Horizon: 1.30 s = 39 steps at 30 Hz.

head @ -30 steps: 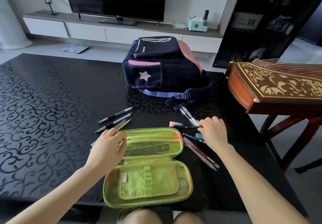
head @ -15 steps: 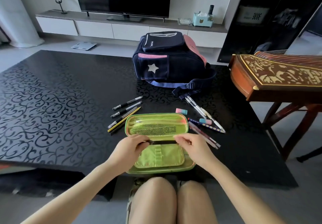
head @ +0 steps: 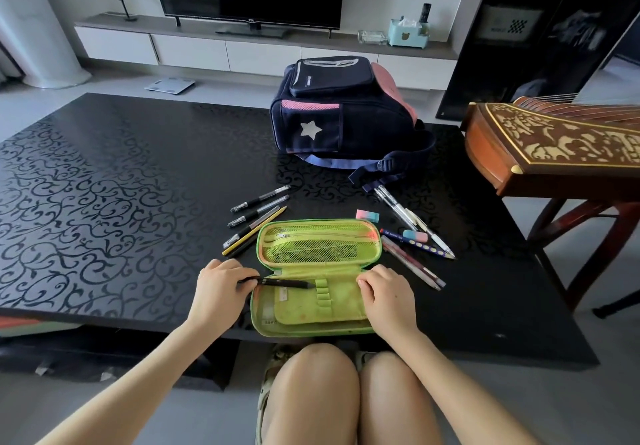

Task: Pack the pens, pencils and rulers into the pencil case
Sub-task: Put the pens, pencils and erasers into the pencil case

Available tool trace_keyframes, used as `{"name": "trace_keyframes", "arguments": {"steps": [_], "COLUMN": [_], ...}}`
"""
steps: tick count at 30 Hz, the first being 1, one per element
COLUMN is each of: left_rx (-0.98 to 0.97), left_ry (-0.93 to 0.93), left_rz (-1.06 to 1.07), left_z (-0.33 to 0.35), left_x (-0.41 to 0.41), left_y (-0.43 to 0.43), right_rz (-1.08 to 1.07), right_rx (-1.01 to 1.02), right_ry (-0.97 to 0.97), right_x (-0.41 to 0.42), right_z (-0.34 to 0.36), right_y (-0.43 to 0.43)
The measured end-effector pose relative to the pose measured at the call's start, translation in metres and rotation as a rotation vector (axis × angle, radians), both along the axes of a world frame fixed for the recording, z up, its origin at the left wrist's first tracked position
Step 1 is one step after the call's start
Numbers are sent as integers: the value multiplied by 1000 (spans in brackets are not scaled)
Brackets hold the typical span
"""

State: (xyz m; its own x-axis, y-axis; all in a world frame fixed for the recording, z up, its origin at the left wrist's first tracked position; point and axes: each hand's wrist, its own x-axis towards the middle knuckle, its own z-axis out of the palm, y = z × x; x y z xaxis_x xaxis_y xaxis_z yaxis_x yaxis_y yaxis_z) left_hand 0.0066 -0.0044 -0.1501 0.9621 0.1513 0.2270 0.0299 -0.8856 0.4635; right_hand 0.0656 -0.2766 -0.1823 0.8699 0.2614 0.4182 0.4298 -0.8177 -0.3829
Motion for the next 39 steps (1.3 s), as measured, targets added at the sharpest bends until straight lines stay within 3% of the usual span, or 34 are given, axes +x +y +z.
{"name": "trace_keyframes", "arguments": {"steps": [15,20,23,27,31,35,39], "left_rx": [56,29,-49,-14,-28,-4,-22], "left_ry": [-48,17,49,90,44,48,39], "left_rz": [-196,-332,-296,-301,-262,-226,-189], "left_z": [0,-4,-5,0,9,15,16], "left_x": [23,32,34,34,36,40,41], "left_y": [-24,-53,-62,-59,-54,-45,-42], "right_rz": [51,71,52,69,-144,-416,-340], "right_rx": [-52,-115,-119,-71,58,-195,-358], "right_ry": [-53,-22,-7,12,-71,49,174], "right_x": [2,2,3,3,9,25,35], "right_z": [-6,-5,-6,-4,10,19,20], "right_y": [1,0,1,0,-21,-61,-76]}}
